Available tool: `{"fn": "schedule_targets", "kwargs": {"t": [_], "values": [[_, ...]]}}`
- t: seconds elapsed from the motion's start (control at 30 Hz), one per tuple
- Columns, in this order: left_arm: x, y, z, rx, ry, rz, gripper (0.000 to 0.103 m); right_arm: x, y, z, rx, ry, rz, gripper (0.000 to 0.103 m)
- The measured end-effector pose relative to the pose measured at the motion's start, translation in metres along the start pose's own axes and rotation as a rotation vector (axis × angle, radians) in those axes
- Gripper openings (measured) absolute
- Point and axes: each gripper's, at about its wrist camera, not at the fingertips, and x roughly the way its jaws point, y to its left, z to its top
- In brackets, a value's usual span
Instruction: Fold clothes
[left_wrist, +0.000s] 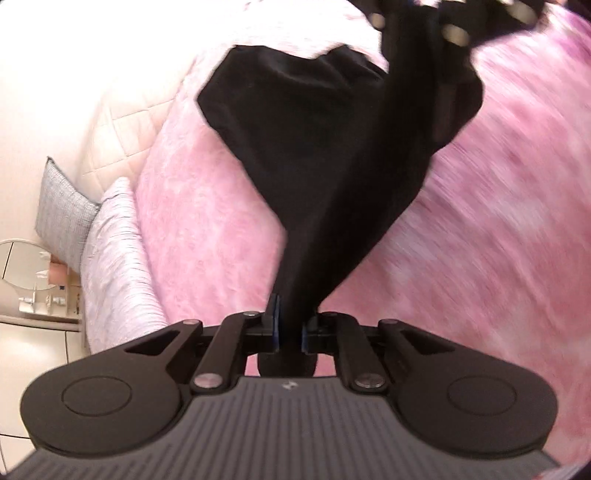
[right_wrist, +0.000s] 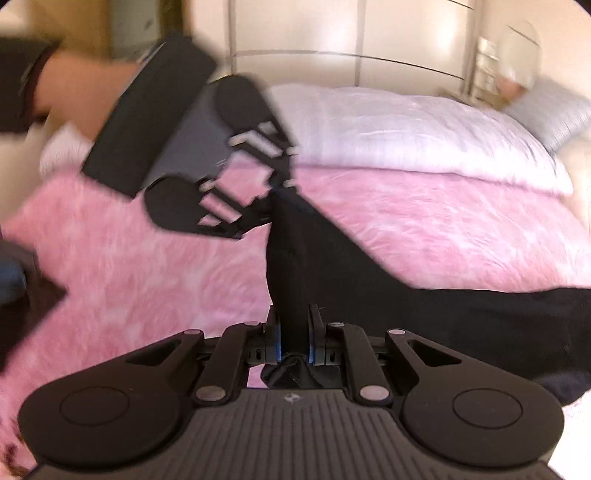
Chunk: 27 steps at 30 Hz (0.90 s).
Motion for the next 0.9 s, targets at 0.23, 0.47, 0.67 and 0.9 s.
{"fn": "schedule_targets", "kwargs": {"t": [0.23,0.47,0.67,0.9], "values": [[0.037,0.105,0.101,-0.035,0.036,-0.004,0.009,-0.043,-0.216,0.026,0.306,-0.082,0.191,0.012],[0.161,0.191,0.233,0.061,0.034,-0.108,0.009,-0.050,-0.416,-0.006,0.505,-0.099,0.220,0.013],[0.289,0.200,0.304,0.082,0.041,-0.256,0.012,-0.015,-0.533,-0.070,0.679,-0.061,0.184,0.013],[0.356,0.182,0.304,-0.085,0.028,-0.227,0.046,0.021,-0.576,-0.134,0.829,-0.049,0.120,0.015]]}}
